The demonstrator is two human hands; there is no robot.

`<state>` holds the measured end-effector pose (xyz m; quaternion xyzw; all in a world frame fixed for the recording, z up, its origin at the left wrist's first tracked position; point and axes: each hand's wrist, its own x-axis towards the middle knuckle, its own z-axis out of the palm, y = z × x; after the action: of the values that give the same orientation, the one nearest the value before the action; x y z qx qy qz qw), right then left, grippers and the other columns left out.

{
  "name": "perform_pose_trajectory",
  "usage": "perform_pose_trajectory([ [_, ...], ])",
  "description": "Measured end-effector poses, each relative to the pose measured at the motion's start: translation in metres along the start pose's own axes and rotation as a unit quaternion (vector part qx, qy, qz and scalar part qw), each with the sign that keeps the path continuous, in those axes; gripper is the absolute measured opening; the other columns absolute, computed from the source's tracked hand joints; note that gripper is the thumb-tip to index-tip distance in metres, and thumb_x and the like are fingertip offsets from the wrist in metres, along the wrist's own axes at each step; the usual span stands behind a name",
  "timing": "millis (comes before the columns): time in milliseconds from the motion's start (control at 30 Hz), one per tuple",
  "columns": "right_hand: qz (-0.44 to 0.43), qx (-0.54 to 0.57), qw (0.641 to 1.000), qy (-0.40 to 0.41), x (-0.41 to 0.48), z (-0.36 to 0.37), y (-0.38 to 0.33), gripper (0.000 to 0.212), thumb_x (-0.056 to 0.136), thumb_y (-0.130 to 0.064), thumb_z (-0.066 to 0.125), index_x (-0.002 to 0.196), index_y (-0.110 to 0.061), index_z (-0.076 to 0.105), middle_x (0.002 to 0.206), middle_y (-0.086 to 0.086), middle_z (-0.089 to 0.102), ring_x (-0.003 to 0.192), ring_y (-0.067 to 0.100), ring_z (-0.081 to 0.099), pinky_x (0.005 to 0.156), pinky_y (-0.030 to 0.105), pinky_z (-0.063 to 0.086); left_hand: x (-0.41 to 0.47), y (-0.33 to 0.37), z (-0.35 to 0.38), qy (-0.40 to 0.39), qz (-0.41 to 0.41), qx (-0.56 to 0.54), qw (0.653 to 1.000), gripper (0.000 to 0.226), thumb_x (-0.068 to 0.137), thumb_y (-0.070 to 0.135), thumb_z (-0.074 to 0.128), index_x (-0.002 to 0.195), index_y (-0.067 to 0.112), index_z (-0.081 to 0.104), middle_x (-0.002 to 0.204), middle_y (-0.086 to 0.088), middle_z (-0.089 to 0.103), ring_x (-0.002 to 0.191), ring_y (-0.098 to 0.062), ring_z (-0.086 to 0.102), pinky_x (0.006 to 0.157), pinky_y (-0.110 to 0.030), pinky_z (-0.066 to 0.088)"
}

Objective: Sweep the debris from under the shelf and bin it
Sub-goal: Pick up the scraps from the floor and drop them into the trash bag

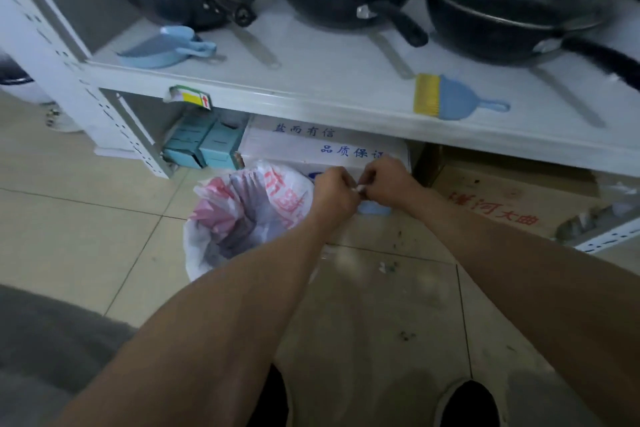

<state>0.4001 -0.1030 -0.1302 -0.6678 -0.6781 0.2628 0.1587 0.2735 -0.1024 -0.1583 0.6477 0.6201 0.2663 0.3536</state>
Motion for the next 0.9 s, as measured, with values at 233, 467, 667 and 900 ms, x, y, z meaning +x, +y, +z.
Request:
perform_pose_trajectory([
  [233, -0.055, -0.002, 0.998, -0.042, 0.024, 0.033, -0.104, 0.010, 0.070, -0.003, 0.076, 0.079, 0.001, 0.075, 0.081, 0.013, 0.073, 0.067, 0.014, 0.060, 0.054, 0.018, 0.042, -0.002, -0.038, -0.100, 0.050, -0.047, 0.041, 0.997, 0.015, 0.072, 0.007, 0.079, 0.083, 0.004, 0.070, 0.086, -0.012, 0.073, 0.080, -0.023, 0.068, 0.075, -0.031, 0.057],
  [467, -0.071, -0.033, 0.992, -0.098, 0.037, 0.102, -0.126, 0.011, 0.071, 0.002, 0.062, 0.078, 0.000, 0.071, 0.080, 0.017, 0.071, 0.066, 0.021, 0.062, 0.061, 0.028, 0.052, -0.011, -0.110, -0.127, -0.037, -0.120, 0.119, 0.985, 0.015, 0.082, 0.013, 0.073, 0.093, 0.009, 0.064, 0.085, -0.007, 0.065, 0.082, -0.024, 0.065, 0.070, -0.034, 0.058],
  [667, -0.053, 0.016, 0.995, -0.085, 0.036, 0.093, -0.115, 0.007, 0.070, -0.001, 0.075, 0.077, 0.001, 0.074, 0.075, 0.013, 0.072, 0.060, 0.013, 0.062, 0.055, 0.020, 0.048, -0.005, -0.108, -0.129, -0.051, -0.120, 0.118, 0.984, 0.013, 0.085, 0.010, 0.067, 0.093, 0.013, 0.058, 0.082, -0.003, 0.060, 0.081, -0.023, 0.061, 0.069, -0.031, 0.054],
  [900, -0.002, 0.040, 0.999, -0.017, 0.021, 0.027, -0.088, 0.013, 0.074, -0.003, 0.065, 0.078, 0.005, 0.074, 0.073, 0.016, 0.071, 0.056, 0.011, 0.058, 0.051, 0.018, 0.042, 0.008, -0.035, -0.090, -0.019, -0.038, 0.052, 0.998, 0.024, 0.081, 0.003, 0.064, 0.103, 0.013, 0.070, 0.098, -0.005, 0.067, 0.083, -0.017, 0.062, 0.075, -0.026, 0.053],
])
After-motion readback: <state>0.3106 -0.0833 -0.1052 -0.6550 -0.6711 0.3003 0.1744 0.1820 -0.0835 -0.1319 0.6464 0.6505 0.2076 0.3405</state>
